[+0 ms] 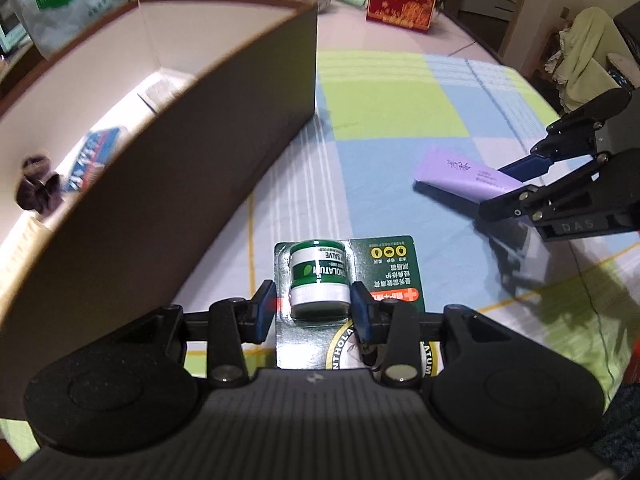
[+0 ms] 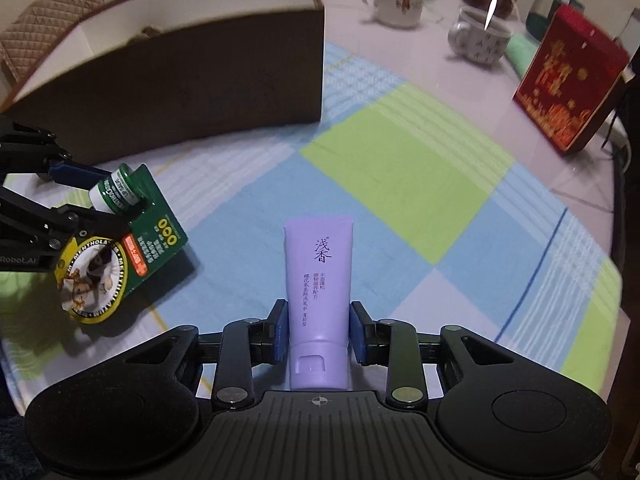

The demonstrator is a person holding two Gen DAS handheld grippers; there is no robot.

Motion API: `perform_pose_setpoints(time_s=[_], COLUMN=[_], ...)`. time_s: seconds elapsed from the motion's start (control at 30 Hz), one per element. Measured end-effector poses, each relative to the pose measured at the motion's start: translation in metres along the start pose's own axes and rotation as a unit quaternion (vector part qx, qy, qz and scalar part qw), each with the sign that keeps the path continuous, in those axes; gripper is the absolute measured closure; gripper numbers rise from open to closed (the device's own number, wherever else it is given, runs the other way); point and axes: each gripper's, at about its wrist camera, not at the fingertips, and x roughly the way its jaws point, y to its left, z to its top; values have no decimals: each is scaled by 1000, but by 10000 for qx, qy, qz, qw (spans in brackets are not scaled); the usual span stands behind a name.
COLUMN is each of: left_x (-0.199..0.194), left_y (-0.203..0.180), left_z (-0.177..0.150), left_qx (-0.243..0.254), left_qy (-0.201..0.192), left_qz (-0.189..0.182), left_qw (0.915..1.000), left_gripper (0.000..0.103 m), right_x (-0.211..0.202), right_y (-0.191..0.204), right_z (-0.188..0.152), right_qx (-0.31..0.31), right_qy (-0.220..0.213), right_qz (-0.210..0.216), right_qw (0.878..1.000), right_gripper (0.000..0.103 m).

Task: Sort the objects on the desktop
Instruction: 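Carry the ointment card and purple tube with both tools over the brown box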

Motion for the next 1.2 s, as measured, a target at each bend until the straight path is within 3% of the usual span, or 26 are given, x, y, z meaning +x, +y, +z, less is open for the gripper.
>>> perform_pose_setpoints(time_s=[0.33, 0.73, 1.0, 1.2], left_x=[-71, -146, -164, -156], left_y=[15, 71, 128, 168], left_z=[5, 21, 34, 47], left_qx=[217, 379, 405, 560], left_qy=[-427, -932, -1072, -1064], left_qz=[287, 306, 432, 519], left_qw=[9984, 9945, 9925, 9914], left_gripper=[68, 68, 68, 68], right_x=[-41, -77, -95, -88], right_y=[17, 47, 58, 72], right_z=[11, 55, 106, 151], right_qx=[-240, -397, -140, -173], right_qy=[-312, -693, -1001, -1158], right_qz=[-17, 212, 721, 736], right_qw=[9992, 9966, 9923, 9904], right_gripper=[72, 72, 72, 72])
